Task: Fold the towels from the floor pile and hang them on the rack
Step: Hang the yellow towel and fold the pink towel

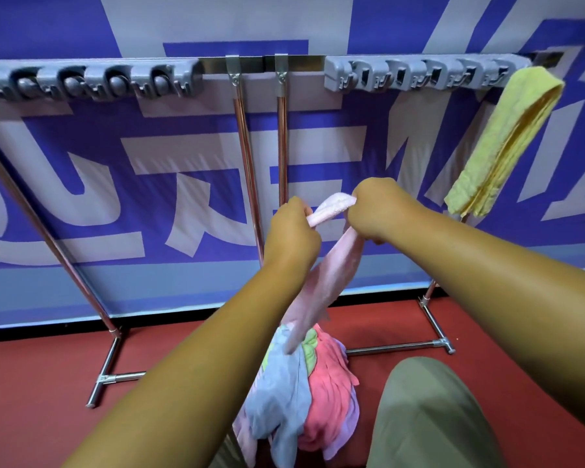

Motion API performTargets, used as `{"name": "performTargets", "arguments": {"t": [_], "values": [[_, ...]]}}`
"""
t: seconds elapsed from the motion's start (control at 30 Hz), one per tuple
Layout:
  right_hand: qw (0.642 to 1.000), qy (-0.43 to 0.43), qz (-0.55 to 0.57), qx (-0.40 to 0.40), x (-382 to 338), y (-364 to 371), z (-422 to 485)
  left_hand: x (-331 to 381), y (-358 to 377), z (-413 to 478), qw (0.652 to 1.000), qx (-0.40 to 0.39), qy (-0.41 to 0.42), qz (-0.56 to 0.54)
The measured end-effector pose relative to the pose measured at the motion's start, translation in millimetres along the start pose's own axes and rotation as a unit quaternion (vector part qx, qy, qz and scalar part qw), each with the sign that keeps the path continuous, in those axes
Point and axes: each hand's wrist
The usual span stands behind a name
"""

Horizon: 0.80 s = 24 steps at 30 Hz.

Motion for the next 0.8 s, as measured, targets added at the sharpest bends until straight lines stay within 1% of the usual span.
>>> {"name": "performTargets", "arguments": {"t": [0.13, 0.2, 0.27, 0.37, 0.47, 0.63, 0.73, 0.8], "values": [[0.998, 0.007, 0.051, 0.022, 10.6, -8.0, 10.4, 23.8, -18.8, 0.8, 0.996, 0.003, 0.084, -0.019], [0.996, 0.013, 0.066, 0.050, 18.0, -13.0, 15.7, 36.2, -25.1, 1.7, 0.993, -0.003, 0.114, -0.019], [0.993, 0.000, 0.088, 0.082, 27.3, -19.2, 19.4, 46.1, -25.7, 4.8, 0.992, -0.007, 0.119, -0.028], [0.988, -0.027, 0.085, 0.126, 43.0, -27.0, 23.6, 59.6, -19.8, 9.3, 0.993, -0.004, 0.108, -0.038], [0.982, -0.036, 0.098, 0.160, 56.6, -36.7, 27.5, 77.6, -14.1, 12.3, 0.991, 0.003, 0.126, -0.036], [0.977, -0.050, 0.111, 0.175, 79.9, -57.8, 37.5, 112.0, -0.5, 30.4, 0.984, 0.023, 0.172, 0.037], [0.976, -0.045, 0.113, 0.183, 94.9, -74.5, 41.7, 134.3, 4.6, 43.7, 0.971, 0.037, 0.206, 0.115], [0.975, -0.045, 0.108, 0.188, 104.9, -86.3, 44.3, 148.2, 5.9, 54.5, 0.962, 0.040, 0.214, 0.166]]}}
Point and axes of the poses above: each hand's wrist, its own z-axis towards the middle knuckle, its own y-axis out of the palm, x = y × z, and after that the axes turned 14 degrees about z, right-handed
